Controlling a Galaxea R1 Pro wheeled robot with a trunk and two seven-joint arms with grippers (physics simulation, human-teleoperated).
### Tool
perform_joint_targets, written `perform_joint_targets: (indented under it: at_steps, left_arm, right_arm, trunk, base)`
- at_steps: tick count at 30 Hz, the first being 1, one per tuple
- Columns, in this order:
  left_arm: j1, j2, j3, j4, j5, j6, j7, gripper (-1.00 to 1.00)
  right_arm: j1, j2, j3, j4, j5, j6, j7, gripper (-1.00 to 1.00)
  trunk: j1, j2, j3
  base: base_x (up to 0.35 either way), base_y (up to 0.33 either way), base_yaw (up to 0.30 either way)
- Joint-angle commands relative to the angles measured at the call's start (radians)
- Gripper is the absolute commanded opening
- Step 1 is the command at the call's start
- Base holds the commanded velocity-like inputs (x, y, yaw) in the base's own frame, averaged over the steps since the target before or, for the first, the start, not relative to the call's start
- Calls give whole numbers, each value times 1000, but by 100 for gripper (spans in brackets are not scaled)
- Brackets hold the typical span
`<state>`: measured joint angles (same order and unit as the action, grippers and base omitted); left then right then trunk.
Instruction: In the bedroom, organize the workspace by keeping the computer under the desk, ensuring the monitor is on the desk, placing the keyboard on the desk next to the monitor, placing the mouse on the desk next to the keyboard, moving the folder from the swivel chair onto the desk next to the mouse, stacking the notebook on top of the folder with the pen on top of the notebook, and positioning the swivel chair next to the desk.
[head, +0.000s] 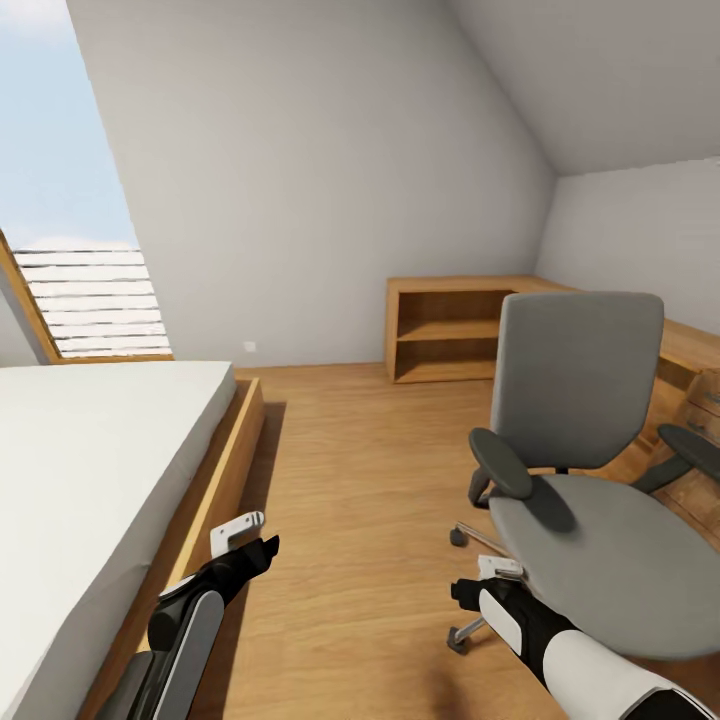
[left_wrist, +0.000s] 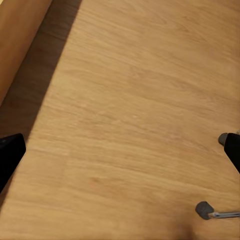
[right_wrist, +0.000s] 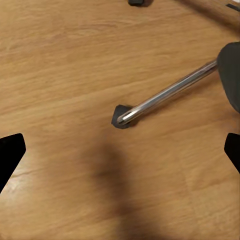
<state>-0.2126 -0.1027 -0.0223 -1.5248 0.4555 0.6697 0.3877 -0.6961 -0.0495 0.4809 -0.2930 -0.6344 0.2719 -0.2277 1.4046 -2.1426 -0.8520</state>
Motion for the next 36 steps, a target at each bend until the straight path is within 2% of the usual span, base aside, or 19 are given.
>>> perform_joint_targets:
  at_steps: [1, 6, 10, 13, 36]
  left_arm:
    - [-1, 0, -1, -1, 10, 2, 10, 100]
    - [-1, 0, -1, 3, 7, 3, 9, 100]
    - [-1, 25, -1, 7, 11, 2, 6, 100]
    - [-1, 31, -1, 7, 12, 2, 4, 100]
    - [-1, 35, -1, 11, 12, 3, 3, 100]
  right_arm:
    - [0, -1, 8, -3, -8, 5, -7, 100]
    - [0, -2, 8, -3, -7, 4, -8, 100]
    - [0, -1, 8, -3, -7, 4, -9, 100]
    - [0, -1, 8, -3, -7, 4, -9, 100]
    - [0, -1, 11, -3, -7, 3, -11, 100]
  trunk:
    - [0, 0, -1]
    - [0, 0, 2]
    - [0, 0, 5]
    - [0, 0, 5]
    - [0, 0, 5]
  base:
    - [0, 0, -46]
    - [0, 0, -146]
    - [6, -5, -152]
    - [128, -117, -39]
    - [67, -56, -2]
